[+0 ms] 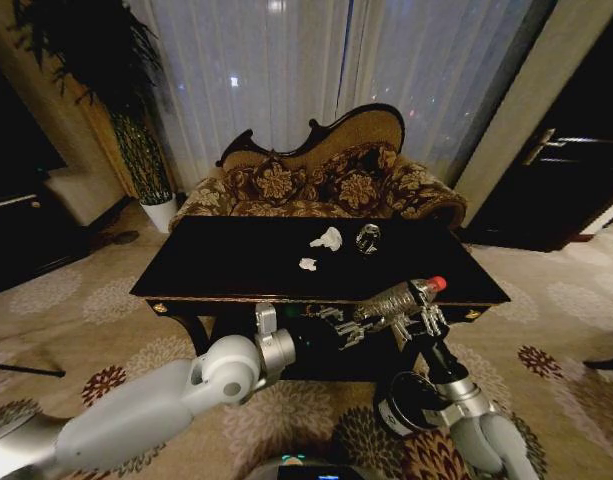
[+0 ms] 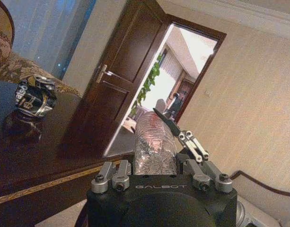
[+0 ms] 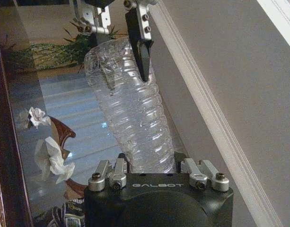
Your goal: Move to the front of the table and place the trash on the table into the trash bin.
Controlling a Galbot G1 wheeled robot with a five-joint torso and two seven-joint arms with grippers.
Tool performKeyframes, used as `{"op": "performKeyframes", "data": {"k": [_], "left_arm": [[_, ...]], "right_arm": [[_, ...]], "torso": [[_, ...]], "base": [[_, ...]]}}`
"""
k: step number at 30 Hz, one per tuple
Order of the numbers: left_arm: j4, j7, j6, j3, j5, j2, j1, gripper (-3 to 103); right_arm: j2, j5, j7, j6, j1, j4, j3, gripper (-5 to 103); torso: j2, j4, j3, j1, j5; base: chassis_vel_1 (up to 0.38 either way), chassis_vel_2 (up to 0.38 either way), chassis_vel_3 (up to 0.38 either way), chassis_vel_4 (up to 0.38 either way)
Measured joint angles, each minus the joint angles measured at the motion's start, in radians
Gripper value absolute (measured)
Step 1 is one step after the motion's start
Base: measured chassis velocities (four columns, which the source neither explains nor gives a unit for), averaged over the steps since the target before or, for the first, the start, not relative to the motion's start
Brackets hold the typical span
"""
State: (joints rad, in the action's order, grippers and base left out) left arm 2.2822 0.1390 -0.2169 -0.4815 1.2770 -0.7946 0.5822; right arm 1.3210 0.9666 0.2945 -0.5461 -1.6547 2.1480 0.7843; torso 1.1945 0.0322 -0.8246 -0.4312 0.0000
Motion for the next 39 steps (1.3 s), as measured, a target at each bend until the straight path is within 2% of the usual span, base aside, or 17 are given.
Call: {"op": "performKeyframes", "data": {"k": [4, 13, 14, 15, 17, 19, 20, 23, 24, 25, 26, 28, 31, 32, 34, 37, 39], "left_arm": [[0.005, -0.002, -0.001, 0.007, -0.025, 0.007, 0.021, 42], [0.023, 0.0, -0.009, 0.028, -0.039, 0.024, 0.025, 42], [0.029, 0.002, -0.01, 0.033, -0.04, 0.028, 0.029, 39], [0.031, 0.003, -0.01, 0.038, -0.042, 0.031, 0.033, 43], [0.032, 0.004, -0.01, 0.043, -0.046, 0.034, 0.035, 43], [0.043, 0.007, -0.01, 0.071, -0.07, 0.046, 0.05, 54], [0.043, 0.007, -0.01, 0.071, -0.07, 0.046, 0.05, 54], [0.063, 0.02, -0.005, 0.151, -0.103, 0.078, 0.087, 70], [0.063, 0.02, -0.005, 0.151, -0.103, 0.078, 0.087, 70], [0.069, 0.022, -0.001, 0.179, -0.107, 0.086, 0.1, 76], [0.074, 0.023, 0.0, 0.2, -0.108, 0.092, 0.108, 76], [0.095, 0.026, 0.003, 0.267, -0.128, 0.121, 0.137, 86], [0.109, 0.027, 0.004, 0.318, -0.158, 0.141, 0.163, 92], [0.119, 0.029, 0.005, 0.389, -0.183, 0.156, 0.215, 99], [0.12, 0.03, 0.007, 0.426, -0.199, 0.163, 0.246, 99], [0.111, 0.03, 0.029, 0.592, -0.254, 0.196, 0.385, 100], [0.109, 0.03, 0.034, 0.613, -0.257, 0.202, 0.401, 100]], "right_arm": [[0.0, 0.001, 0.0, -0.003, -0.003, -0.001, 0.0, 33], [-0.003, -0.006, 0.0, -0.004, -0.003, -0.002, -0.001, 32], [-0.003, -0.008, 0.0, -0.004, -0.004, -0.002, -0.001, 32], [-0.003, -0.01, 0.0, -0.004, -0.004, -0.002, -0.001, 32], [-0.003, -0.012, 0.0, -0.004, -0.004, -0.004, -0.001, 32], [-0.005, -0.024, 0.002, 0.0, -0.005, -0.009, 0.001, 30], [-0.005, -0.024, 0.002, 0.0, -0.005, -0.009, 0.001, 30], [-0.013, -0.035, 0.002, 0.002, -0.004, -0.019, 0.001, 27], [-0.013, -0.035, 0.002, 0.002, -0.004, -0.019, 0.001, 27], [-0.015, -0.035, 0.002, 0.002, -0.002, -0.022, 0.002, 27], [-0.016, -0.035, 0.002, 0.002, -0.002, -0.025, 0.003, 27], [-0.02, -0.04, 0.002, 0.003, -0.001, -0.034, 0.003, 26], [-0.024, -0.046, 0.002, 0.004, 0.001, -0.041, 0.001, 26], [-0.029, -0.066, -0.002, 0.01, 0.002, -0.047, -0.002, 26], [-0.031, -0.076, -0.004, 0.013, 0.002, -0.05, -0.003, 26], [-0.047, -0.111, -0.009, 0.02, 0.004, -0.071, -0.003, 26], [-0.05, -0.115, -0.01, 0.021, 0.005, -0.075, -0.002, 26]], "torso": [[0.0, 0.0, 0.0, 0.0, -0.0001], [0.0, 0.0, 0.0, 0.0, -0.0001], [0.0, 0.0001, 0.0, 0.0, -0.0001], [0.0, 0.0, 0.0, 0.0, -0.0001], [0.0, 0.0, 0.0, 0.0, -0.0001], [0.0, 0.0001, 0.0, 0.0, -0.0001], [0.0, 0.0001, 0.0, 0.0, -0.0001], [0.0, 0.0, 0.0, 0.0, 0.0], [0.0, 0.0, 0.0, 0.0, 0.0], [0.0, 0.0, 0.0, 0.0, -0.0002], [0.0, -0.0001, 0.0, 0.0, -0.0002], [0.0, 0.0001, 0.0, 0.0, -0.0002], [0.0, 0.0001, 0.0, 0.0, -0.0001], [0.0, 0.0001, 0.0, 0.0, 0.0], [0.0, 0.0001, 0.0, 0.0, 0.0], [0.0, -0.0002, 0.0, 0.0, -0.0004], [0.0, -0.0001, 0.0, 0.0, -0.0003]], "base": [[0.0, 0.0, 0.0, 0.0], [0.0, 0.0, 0.0, 0.0], [0.0, 0.0, 0.0, 0.0], [0.0, 0.0, 0.0, 0.0], [0.0, 0.0, 0.0, 0.0], [0.0, 0.0, 0.0, 0.0], [0.0, 0.0, 0.0, 0.0], [0.0, 0.0, 0.0, 0.0], [0.0, 0.0, 0.0, 0.0], [0.0, 0.0, 0.0, 0.0], [0.0, 0.0, 0.0, 0.0], [0.0, 0.0, 0.0, 0.0], [0.0, 0.0, 0.0, 0.0], [0.0, 0.0, 0.0, 0.0], [0.0, 0.0, 0.0, 0.0], [0.0, 0.0, 0.0, 0.0], [0.0, 0.0, 0.0, 0.0]]}}
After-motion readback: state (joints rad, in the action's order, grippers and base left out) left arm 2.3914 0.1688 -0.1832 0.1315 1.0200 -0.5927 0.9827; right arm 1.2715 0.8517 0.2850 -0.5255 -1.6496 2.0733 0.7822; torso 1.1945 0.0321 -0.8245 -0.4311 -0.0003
